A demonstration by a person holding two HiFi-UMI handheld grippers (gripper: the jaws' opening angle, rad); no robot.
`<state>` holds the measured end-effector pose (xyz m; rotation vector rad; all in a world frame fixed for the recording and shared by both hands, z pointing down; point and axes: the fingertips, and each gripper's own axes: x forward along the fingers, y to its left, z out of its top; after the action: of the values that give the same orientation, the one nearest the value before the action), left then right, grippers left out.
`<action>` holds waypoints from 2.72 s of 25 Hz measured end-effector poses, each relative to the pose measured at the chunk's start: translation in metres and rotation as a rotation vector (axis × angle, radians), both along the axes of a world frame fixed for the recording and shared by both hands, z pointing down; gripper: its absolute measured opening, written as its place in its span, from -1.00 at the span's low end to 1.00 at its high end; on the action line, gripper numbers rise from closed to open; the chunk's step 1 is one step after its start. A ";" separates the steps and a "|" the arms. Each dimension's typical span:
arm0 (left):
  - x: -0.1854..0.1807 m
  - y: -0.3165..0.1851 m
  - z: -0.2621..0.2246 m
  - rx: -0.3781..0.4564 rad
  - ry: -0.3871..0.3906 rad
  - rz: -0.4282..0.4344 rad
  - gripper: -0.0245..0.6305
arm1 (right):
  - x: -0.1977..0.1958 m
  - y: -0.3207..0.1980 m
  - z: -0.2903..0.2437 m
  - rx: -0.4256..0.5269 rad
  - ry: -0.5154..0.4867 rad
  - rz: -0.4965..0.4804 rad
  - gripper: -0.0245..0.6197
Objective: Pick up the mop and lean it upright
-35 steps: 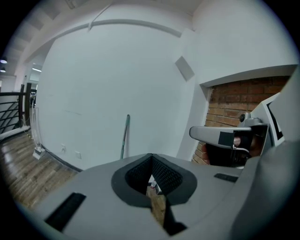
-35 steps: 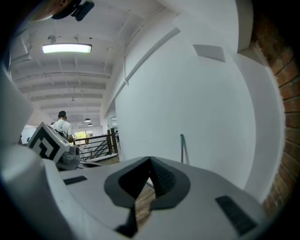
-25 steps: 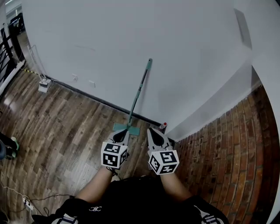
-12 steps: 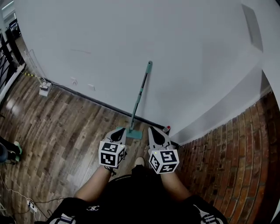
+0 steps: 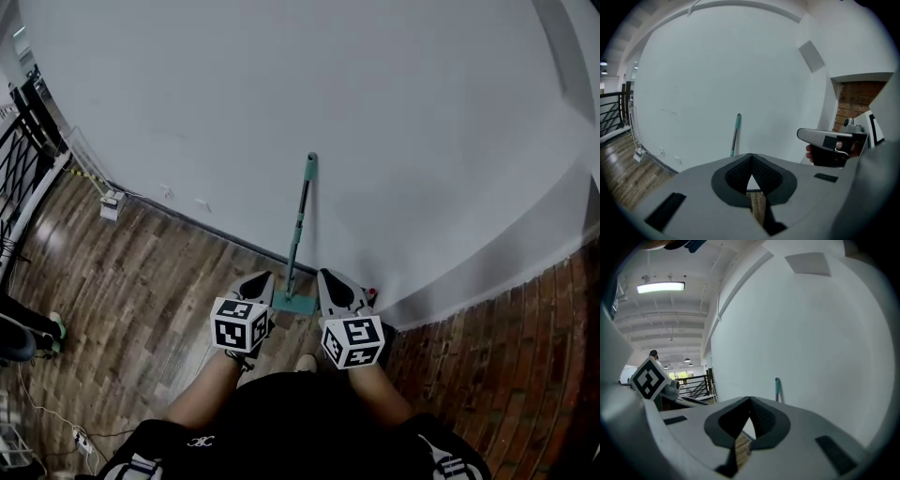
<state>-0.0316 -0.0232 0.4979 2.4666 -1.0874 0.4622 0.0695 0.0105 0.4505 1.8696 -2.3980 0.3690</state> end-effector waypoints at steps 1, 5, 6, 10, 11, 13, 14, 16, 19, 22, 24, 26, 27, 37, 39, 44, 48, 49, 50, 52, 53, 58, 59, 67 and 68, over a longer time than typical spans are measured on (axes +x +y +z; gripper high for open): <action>0.010 -0.002 0.002 -0.003 -0.005 0.006 -0.94 | 0.008 -0.004 0.003 -0.008 -0.003 -0.003 -0.88; 0.037 -0.013 0.007 -0.016 -0.022 0.013 -0.94 | 0.034 -0.019 0.010 -0.028 -0.015 -0.010 -0.88; 0.041 -0.016 0.008 -0.019 -0.025 0.008 -0.94 | 0.039 -0.022 0.010 -0.029 -0.017 -0.013 -0.88; 0.054 -0.026 0.009 -0.022 -0.028 -0.019 -0.94 | 0.051 -0.032 0.012 -0.035 -0.021 -0.044 -0.88; 0.056 -0.028 0.009 -0.022 -0.031 -0.020 -0.94 | 0.052 -0.036 0.015 -0.038 -0.022 -0.052 -0.88; 0.059 -0.031 0.012 -0.024 -0.043 -0.015 -0.94 | 0.053 -0.043 0.019 -0.048 -0.033 -0.058 -0.88; 0.059 -0.033 0.015 -0.026 -0.050 -0.011 -0.94 | 0.053 -0.045 0.021 -0.053 -0.039 -0.057 -0.88; 0.057 -0.039 0.018 -0.028 -0.053 -0.011 -0.94 | 0.052 -0.052 0.025 -0.061 -0.045 -0.052 -0.88; 0.052 -0.052 0.022 -0.034 -0.039 -0.016 -0.94 | 0.047 -0.067 0.031 -0.078 -0.047 -0.049 -0.88; 0.046 -0.073 0.031 -0.039 -0.018 -0.007 -0.94 | 0.038 -0.087 0.031 -0.077 -0.036 -0.044 -0.88; 0.049 -0.098 0.034 -0.035 -0.003 0.020 -0.94 | 0.037 -0.105 0.026 -0.066 -0.007 -0.023 -0.88; 0.055 -0.123 0.028 -0.020 0.012 0.057 -0.94 | 0.039 -0.121 0.017 -0.056 0.019 0.007 -0.88; 0.057 -0.135 0.024 -0.008 0.018 0.076 -0.94 | 0.040 -0.128 0.014 -0.051 0.027 0.025 -0.88; 0.060 -0.220 0.029 0.004 0.058 0.229 -0.94 | 0.027 -0.187 0.014 -0.070 0.054 0.176 -0.88; 0.065 -0.230 0.034 0.009 0.053 0.255 -0.94 | 0.023 -0.189 0.022 -0.100 0.059 0.195 -0.88; 0.078 -0.247 0.043 0.023 0.043 0.295 -0.94 | 0.026 -0.193 0.033 -0.142 0.073 0.225 -0.88; 0.093 -0.257 0.047 0.040 0.044 0.319 -0.94 | 0.035 -0.200 0.028 -0.144 0.087 0.244 -0.88; 0.098 -0.260 0.048 0.043 0.040 0.329 -0.91 | 0.037 -0.201 0.025 -0.135 0.092 0.249 -0.88; 0.104 -0.263 0.048 0.046 0.033 0.341 -0.74 | 0.041 -0.201 0.022 -0.126 0.094 0.257 -0.88; 0.118 -0.272 0.049 0.060 0.015 0.357 -0.72 | 0.053 -0.198 0.020 -0.121 0.092 0.282 -0.88; 0.125 -0.277 0.049 0.069 0.006 0.360 -0.72 | 0.059 -0.194 0.021 -0.126 0.091 0.296 -0.88; 0.160 -0.298 0.055 0.069 -0.041 0.375 -0.67 | 0.100 -0.169 0.023 -0.147 0.084 0.395 -0.88; 0.166 -0.301 0.057 0.063 -0.053 0.378 -0.65 | 0.108 -0.164 0.023 -0.148 0.081 0.416 -0.88; 0.178 -0.308 0.064 0.066 -0.089 0.288 -0.60 | 0.158 -0.139 0.028 -0.154 0.041 0.501 -0.88; 0.178 -0.307 0.064 0.061 -0.088 0.282 -0.60 | 0.160 -0.140 0.029 -0.154 0.036 0.493 -0.88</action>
<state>0.1459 -0.3306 0.5617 2.6891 -0.7971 0.6345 0.2295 -0.1295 0.4793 2.3466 -1.7990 0.5262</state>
